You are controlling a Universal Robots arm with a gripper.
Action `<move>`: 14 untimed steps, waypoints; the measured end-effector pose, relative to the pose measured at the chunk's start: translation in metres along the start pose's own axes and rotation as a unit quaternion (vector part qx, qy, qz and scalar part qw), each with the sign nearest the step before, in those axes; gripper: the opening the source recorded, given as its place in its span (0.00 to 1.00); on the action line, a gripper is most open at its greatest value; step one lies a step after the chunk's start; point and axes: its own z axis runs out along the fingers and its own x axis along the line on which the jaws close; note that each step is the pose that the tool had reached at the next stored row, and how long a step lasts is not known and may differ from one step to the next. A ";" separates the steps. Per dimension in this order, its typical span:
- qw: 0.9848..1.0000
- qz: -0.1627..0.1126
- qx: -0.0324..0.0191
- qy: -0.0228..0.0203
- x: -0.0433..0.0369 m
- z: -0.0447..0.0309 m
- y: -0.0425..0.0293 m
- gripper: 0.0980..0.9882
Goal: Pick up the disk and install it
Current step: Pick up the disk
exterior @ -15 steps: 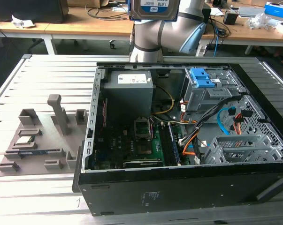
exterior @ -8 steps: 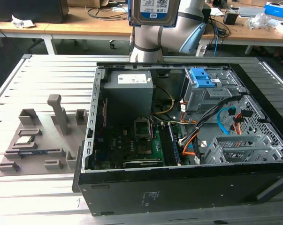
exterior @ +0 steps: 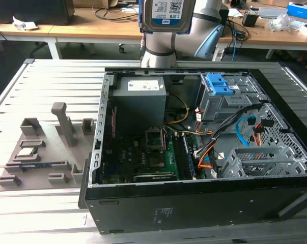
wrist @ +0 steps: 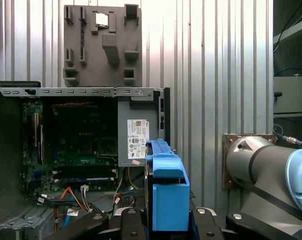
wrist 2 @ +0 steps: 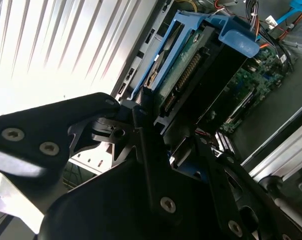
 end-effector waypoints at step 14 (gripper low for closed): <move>1.000 0.000 0.000 0.000 0.0018 0.0219 -0.0003 0.30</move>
